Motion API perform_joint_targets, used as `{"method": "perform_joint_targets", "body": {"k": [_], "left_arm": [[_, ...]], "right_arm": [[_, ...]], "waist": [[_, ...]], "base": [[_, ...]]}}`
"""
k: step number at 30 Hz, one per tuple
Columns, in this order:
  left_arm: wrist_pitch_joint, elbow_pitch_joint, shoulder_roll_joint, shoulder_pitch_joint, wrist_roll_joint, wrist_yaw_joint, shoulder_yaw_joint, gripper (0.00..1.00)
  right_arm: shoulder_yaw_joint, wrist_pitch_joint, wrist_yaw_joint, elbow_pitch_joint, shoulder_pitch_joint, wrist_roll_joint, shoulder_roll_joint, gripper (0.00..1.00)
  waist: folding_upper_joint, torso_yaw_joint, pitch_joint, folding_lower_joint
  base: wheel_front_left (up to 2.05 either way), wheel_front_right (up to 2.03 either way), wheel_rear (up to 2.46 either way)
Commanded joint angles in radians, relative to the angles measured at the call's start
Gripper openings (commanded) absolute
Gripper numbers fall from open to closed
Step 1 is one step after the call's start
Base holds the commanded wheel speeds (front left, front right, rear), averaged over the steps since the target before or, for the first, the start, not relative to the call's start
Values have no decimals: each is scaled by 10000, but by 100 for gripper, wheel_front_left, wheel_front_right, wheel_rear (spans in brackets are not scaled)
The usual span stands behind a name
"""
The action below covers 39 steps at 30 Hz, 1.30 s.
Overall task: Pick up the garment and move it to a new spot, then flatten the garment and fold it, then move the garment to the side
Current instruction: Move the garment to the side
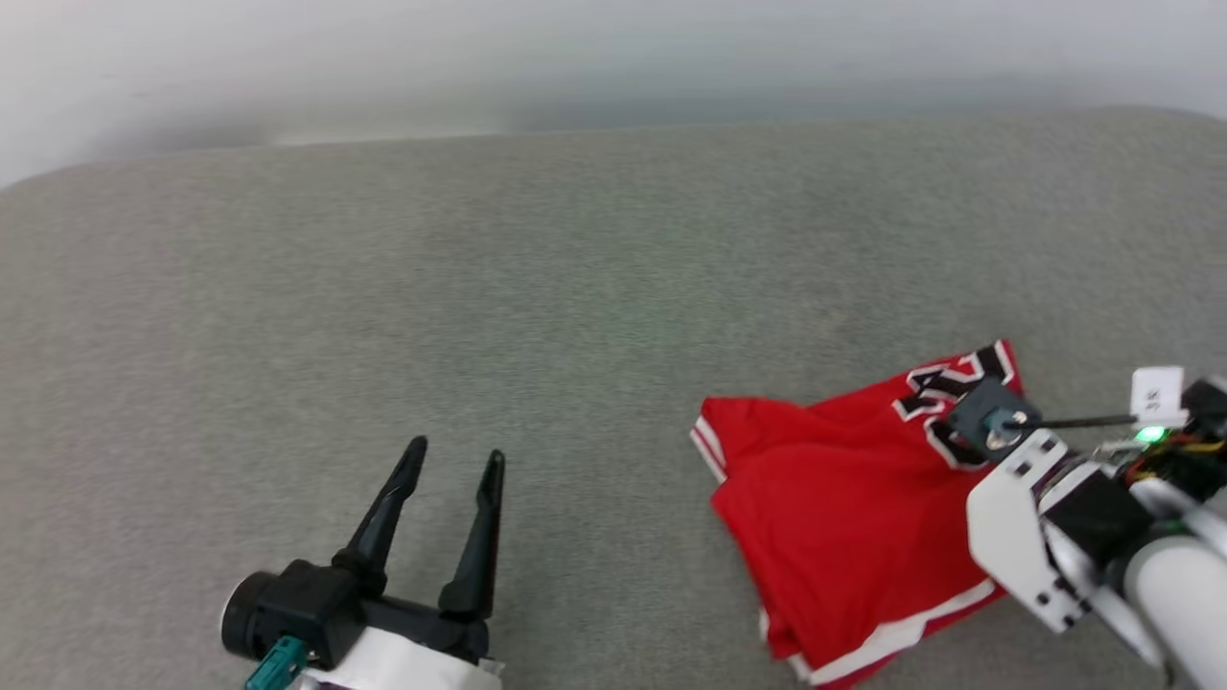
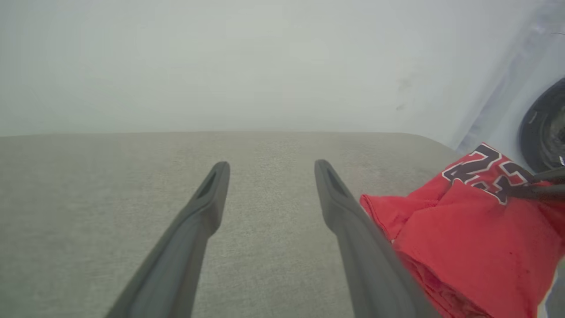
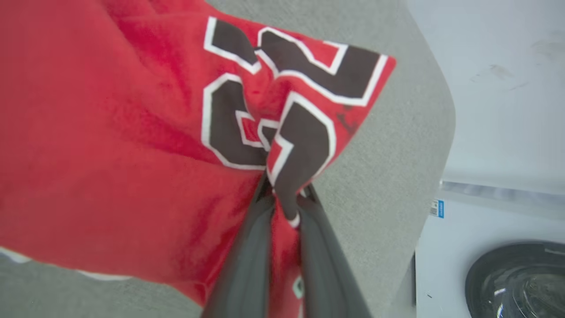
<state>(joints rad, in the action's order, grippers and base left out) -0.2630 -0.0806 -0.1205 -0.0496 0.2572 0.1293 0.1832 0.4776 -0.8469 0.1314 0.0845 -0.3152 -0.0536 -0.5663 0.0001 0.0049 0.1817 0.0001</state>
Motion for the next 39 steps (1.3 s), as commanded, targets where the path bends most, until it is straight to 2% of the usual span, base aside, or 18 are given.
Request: {"method": "perform_joint_targets", "body": {"k": [1, 5, 13, 19, 26, 33, 36, 37, 38, 39], "left_arm": [[-21, -106, -50, 328, -88, 14, 192, 100], [-19, -175, -239, 811, -94, 14, 659, 100], [-21, -383, -906, 1941, -110, 14, 1604, 100], [-21, -585, -1253, 2687, 73, 14, 2070, 100], [-21, -833, -1527, 3496, 182, 14, 2447, 100], [-12, -1056, -1758, 3830, 285, 0, 2262, 100], [-10, -1027, -1791, 3812, 287, 0, 2227, 100], [-10, -1011, -1778, 3825, 297, 1, 2219, 100], [-10, -997, -1744, 3846, 298, 1, 2196, 100], [-10, -1001, -1698, 3866, 277, 1, 2159, 100]], "right_arm": [[212, 5, -13, 100, -500, -195, -485, 0], [408, 347, -13, 89, -1394, -497, -1572, 0], [-262, 1651, -16, -920, -2112, -579, -2834, 0], [-1370, 2876, -16, -2154, -2251, -623, -2874, 0], [-2819, 4906, -16, -4131, -2262, -312, -3291, 0], [-4132, 5846, -16, -5474, -2572, 416, -2740, 0], [-4265, 5909, -16, -5643, -2723, 603, -2589, 0], [-4296, 5935, -16, -5661, -2798, 656, -2539, 17], [-4335, 5979, -16, -5667, -2852, 701, -2496, 90], [-4419, 6022, -16, -5670, -2918, 783, -2456, 100]], "waist": [[-1, -874, 627, -1], [-1, -1678, 1350, -1], [-1, -2787, 2966, -1], [-1, -3022, 3782, -1], [-1, -2721, 4478, -1], [-1, -2438, 5021, -1], [-1, -2404, 5009, -1], [-1, -2386, 4981, -1], [-1, -2362, 4931, -1], [-1, -2339, 4867, -1]], "base": [[0, 0, 0], [0, 0, 0], [0, 0, 0], [0, 0, 0], [0, 0, 0], [0, 0, 0], [0, 0, 0], [0, 0, 0], [0, 0, 0], [0, 0, 0]]}}
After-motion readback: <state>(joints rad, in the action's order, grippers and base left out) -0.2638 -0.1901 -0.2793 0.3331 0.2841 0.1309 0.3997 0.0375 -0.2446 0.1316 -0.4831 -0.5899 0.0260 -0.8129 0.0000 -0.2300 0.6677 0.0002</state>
